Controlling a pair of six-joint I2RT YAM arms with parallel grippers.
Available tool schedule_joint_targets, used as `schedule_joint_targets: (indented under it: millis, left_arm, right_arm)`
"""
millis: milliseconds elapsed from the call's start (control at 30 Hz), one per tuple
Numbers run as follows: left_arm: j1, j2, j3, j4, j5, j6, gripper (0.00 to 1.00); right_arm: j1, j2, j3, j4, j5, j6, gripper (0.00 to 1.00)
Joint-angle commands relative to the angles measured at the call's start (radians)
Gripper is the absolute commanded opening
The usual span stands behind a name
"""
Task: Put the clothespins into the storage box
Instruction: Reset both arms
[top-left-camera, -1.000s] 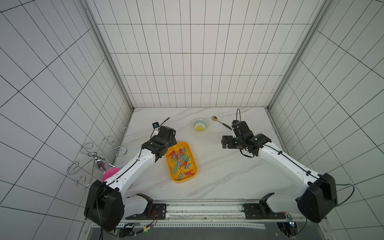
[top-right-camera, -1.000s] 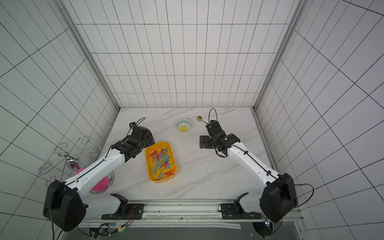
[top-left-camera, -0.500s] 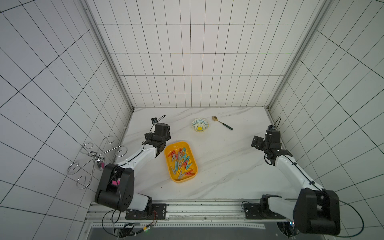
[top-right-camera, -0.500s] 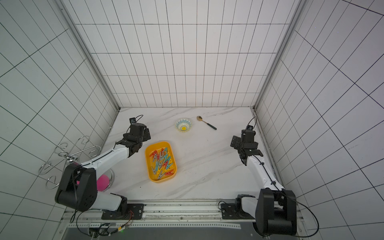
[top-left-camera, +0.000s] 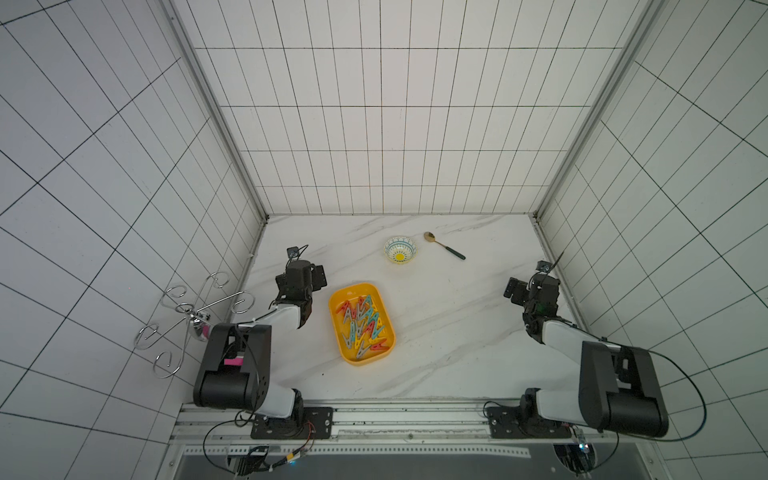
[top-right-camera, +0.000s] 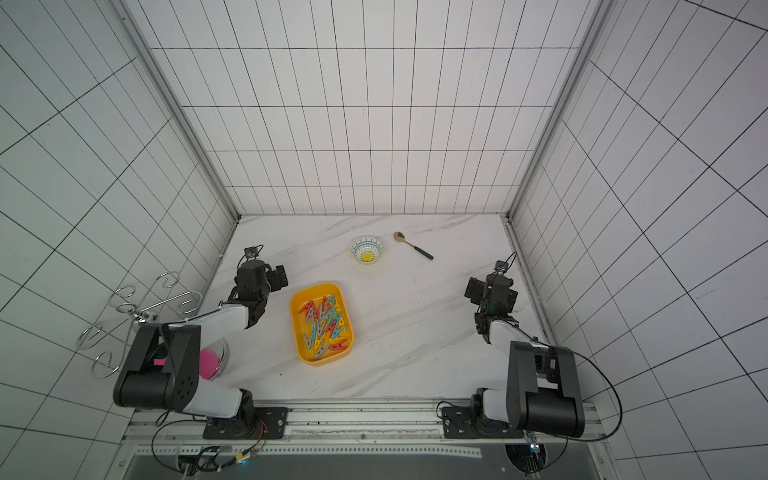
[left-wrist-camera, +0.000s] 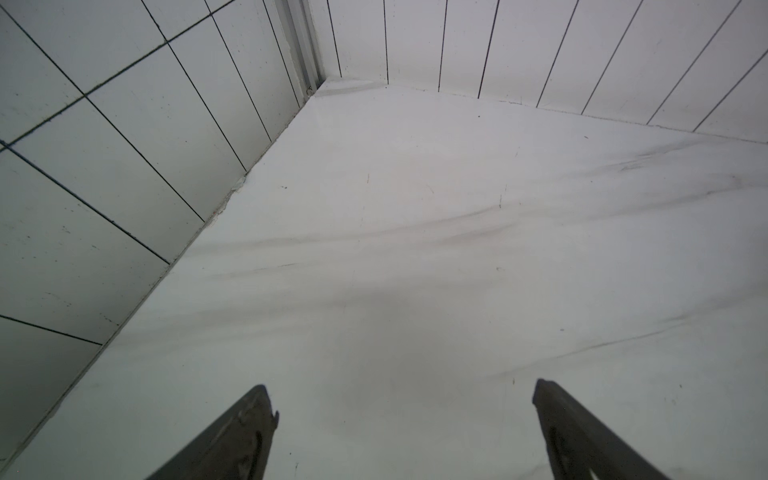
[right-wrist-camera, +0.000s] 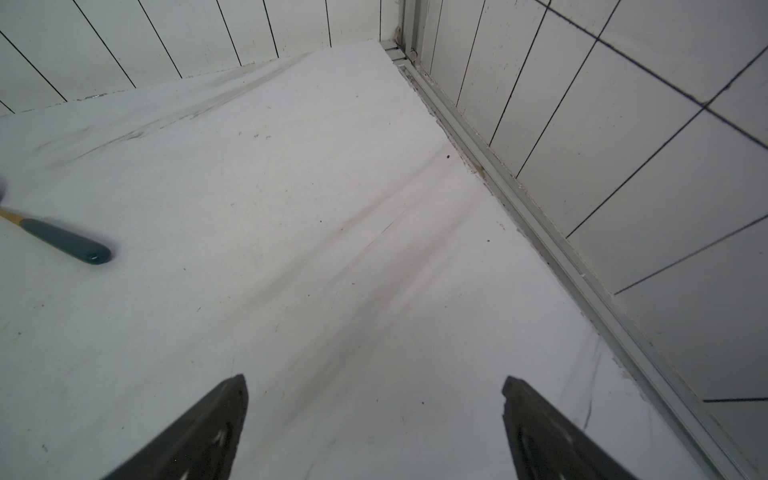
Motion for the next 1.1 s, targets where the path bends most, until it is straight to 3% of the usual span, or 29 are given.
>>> schedule_joint_targets:
  millis: [0, 167, 267, 433, 1067]
  left_arm:
    - [0.0, -0.026, -0.065, 0.262, 0.042, 0.08, 0.99]
    - [0.029, 0.091, -0.112, 0.457, 0.08, 0.061, 0.99]
    - [0.056, 0.144, -0.138, 0.587, 0.172, 0.073, 0.99]
    - [0.058, 0.101, -0.098, 0.434, 0.178, 0.061, 0.99]
    - [0.059, 0.103, -0.105, 0.454, 0.178, 0.064, 0.99]
  right_arm:
    - [-0.011, 0.035, -0.019, 0.184, -0.003, -0.013, 0.99]
    - [-0.013, 0.177, -0.031, 0.349, -0.069, -0.046, 0.99]
    - [-0.013, 0.179, -0.036, 0.346, -0.091, -0.053, 0.99]
    - [0.01, 0.183, -0.031, 0.341, -0.047, -0.071, 0.99]
    - [0.031, 0.185, -0.035, 0.358, -0.004, -0.081, 0.99]
